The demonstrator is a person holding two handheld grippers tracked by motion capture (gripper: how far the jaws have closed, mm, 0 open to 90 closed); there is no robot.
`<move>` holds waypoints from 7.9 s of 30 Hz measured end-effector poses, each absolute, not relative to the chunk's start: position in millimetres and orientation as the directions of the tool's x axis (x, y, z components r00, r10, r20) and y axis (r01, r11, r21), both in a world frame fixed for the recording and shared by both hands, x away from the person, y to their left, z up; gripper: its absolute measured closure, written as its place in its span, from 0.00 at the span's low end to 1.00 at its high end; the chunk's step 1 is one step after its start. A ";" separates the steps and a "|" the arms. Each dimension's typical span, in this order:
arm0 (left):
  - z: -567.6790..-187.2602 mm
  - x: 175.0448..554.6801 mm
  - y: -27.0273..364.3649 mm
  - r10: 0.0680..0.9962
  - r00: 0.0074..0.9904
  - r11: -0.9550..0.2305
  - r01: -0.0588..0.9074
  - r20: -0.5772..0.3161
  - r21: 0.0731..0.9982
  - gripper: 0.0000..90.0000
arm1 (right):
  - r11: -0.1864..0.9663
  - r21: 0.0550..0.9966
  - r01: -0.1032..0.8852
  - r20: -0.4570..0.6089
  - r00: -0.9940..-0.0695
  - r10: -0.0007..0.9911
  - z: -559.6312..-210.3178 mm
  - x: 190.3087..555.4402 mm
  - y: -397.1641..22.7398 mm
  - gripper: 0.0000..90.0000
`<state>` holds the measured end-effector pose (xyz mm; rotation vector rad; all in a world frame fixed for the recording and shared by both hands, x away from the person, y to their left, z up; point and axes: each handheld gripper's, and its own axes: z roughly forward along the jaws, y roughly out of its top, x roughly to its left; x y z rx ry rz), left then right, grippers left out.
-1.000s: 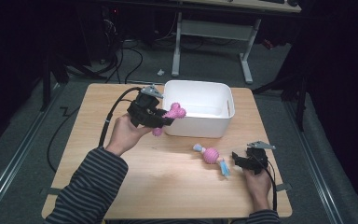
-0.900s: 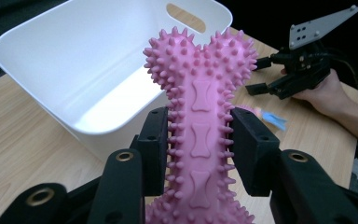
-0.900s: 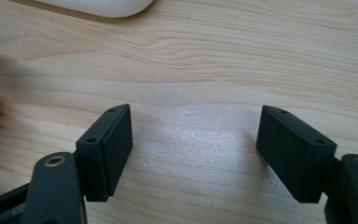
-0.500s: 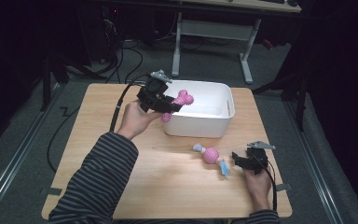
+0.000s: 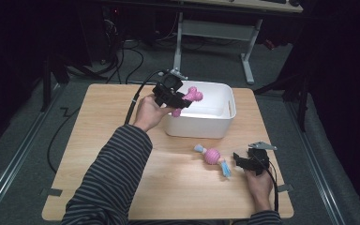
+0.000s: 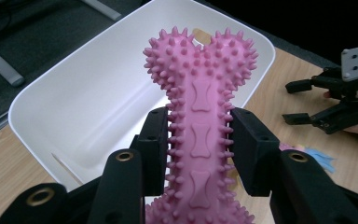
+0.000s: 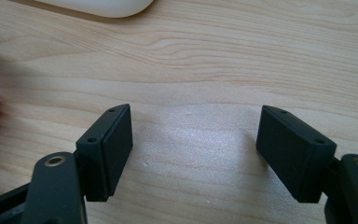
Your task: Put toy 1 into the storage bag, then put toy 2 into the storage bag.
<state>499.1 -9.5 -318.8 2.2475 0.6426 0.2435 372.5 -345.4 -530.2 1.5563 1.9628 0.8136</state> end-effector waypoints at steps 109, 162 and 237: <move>-341.2 507.7 20.5 0.658 0.752 -0.460 0.446 -0.043 0.768 0.38 | 0.172 0.720 0.673 -0.021 -0.226 0.974 -530.2 372.9 -344.6 0.31; -363.7 429.6 131.8 0.739 0.662 -0.278 0.463 -0.120 0.842 0.37 | 0.174 0.720 0.672 -0.020 -0.230 0.973 -530.0 372.6 -344.1 0.31; -535.6 406.1 127.5 0.846 0.533 -0.351 0.573 -0.012 0.741 0.30 | 0.174 0.719 0.673 -0.018 -0.232 0.973 -530.1 372.6 -344.0 0.31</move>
